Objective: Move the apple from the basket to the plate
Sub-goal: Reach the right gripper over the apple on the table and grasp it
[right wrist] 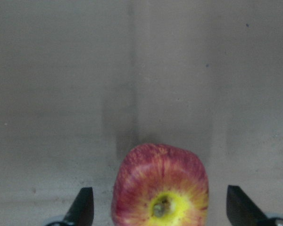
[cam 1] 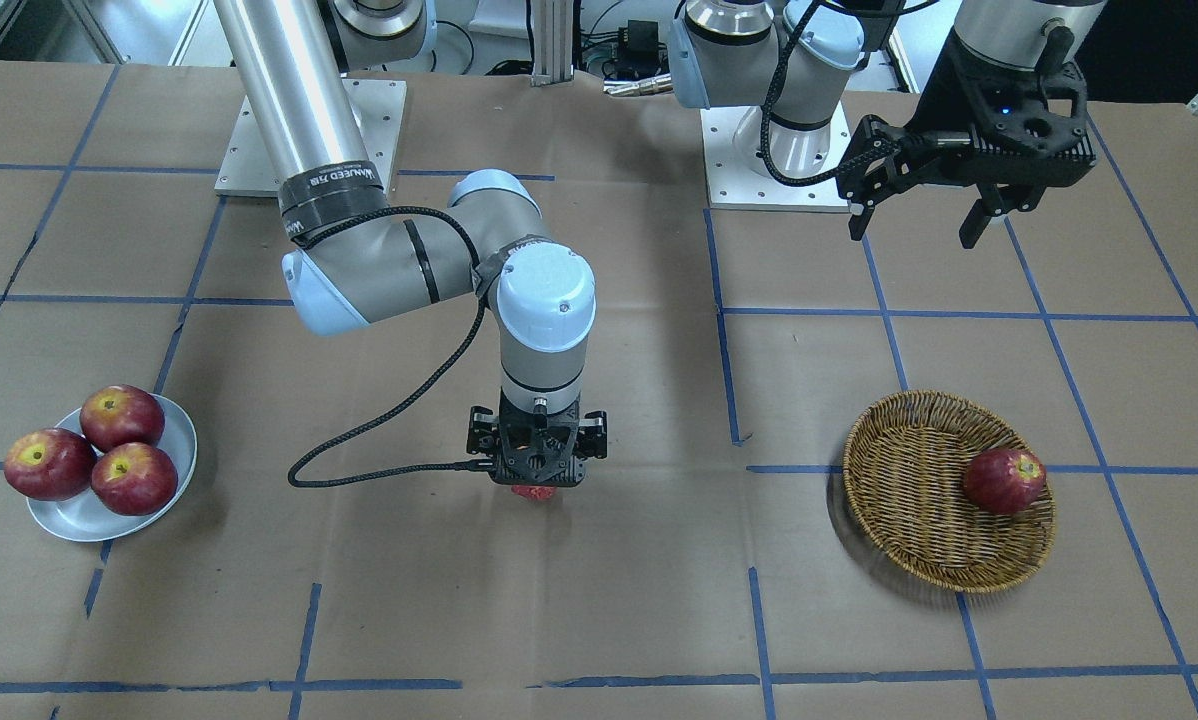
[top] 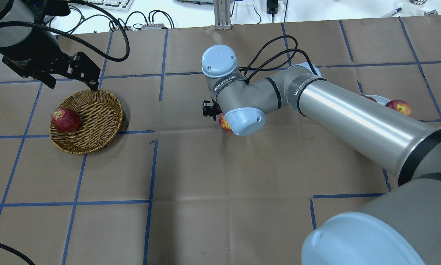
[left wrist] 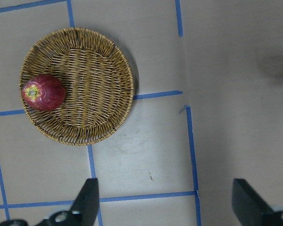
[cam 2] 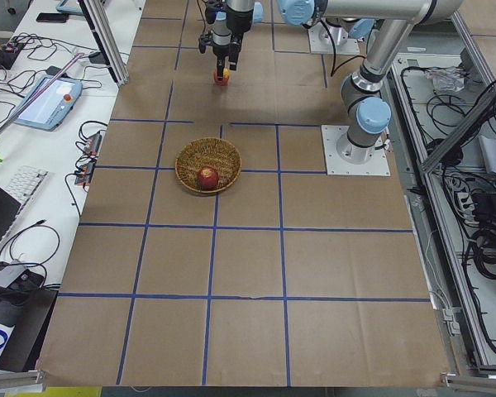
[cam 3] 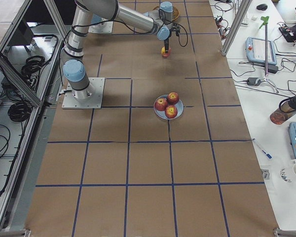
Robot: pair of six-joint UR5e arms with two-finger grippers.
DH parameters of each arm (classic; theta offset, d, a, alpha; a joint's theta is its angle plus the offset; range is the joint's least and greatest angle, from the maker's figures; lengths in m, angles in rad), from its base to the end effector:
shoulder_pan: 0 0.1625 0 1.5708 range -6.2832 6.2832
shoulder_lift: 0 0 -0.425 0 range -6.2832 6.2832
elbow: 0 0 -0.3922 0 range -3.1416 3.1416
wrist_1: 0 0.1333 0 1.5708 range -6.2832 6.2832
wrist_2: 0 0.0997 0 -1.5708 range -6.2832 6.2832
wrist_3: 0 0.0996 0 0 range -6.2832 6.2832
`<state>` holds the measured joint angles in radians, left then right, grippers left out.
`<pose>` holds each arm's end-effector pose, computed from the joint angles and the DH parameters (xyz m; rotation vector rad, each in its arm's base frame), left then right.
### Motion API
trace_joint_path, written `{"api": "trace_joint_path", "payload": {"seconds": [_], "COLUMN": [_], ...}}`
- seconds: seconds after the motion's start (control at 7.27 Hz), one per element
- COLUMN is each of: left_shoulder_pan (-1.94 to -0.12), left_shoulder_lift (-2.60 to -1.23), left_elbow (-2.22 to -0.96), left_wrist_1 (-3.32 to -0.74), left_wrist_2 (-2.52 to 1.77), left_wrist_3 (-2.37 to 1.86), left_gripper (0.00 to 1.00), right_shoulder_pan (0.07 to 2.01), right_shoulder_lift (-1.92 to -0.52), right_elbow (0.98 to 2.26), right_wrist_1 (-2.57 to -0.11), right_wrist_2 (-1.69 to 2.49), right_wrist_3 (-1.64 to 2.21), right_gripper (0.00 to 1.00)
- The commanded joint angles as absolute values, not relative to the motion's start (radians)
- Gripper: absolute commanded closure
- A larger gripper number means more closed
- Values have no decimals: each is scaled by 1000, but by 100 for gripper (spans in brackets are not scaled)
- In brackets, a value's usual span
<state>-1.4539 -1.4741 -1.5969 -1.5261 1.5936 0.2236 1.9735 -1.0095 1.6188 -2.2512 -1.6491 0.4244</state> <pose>-0.0764 -0.4728 0.5257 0.1630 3.0907 -0.1700 0.3719 -0.5528 0.2059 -0.0379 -3.0947 0.1495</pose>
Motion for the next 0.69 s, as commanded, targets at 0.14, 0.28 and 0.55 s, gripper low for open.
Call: {"api": "trace_joint_path", "payload": {"seconds": [0.14,0.28,0.55], "left_shoulder_pan": [-1454,-1454,-1454], "left_shoulder_lift": [-1471,-1473,-1473], "left_elbow": [-1583,-1580,-1576], "left_wrist_1": [-1526,-1525,-1525], "left_wrist_2": [1601,1600,1601], "left_wrist_3": [222,224,224], "left_gripper": [1,1,1], "right_shoulder_pan": [1974,1974,1968], "right_shoulder_lift": [-983,-983,-1002], "right_elbow": [1621,1621,1609], "right_wrist_1": [-2278,-2279,-2276], "right_wrist_2": [-1649,-1649,-1654], "right_wrist_3": [425,423,422], "right_gripper": [22,37,46]}}
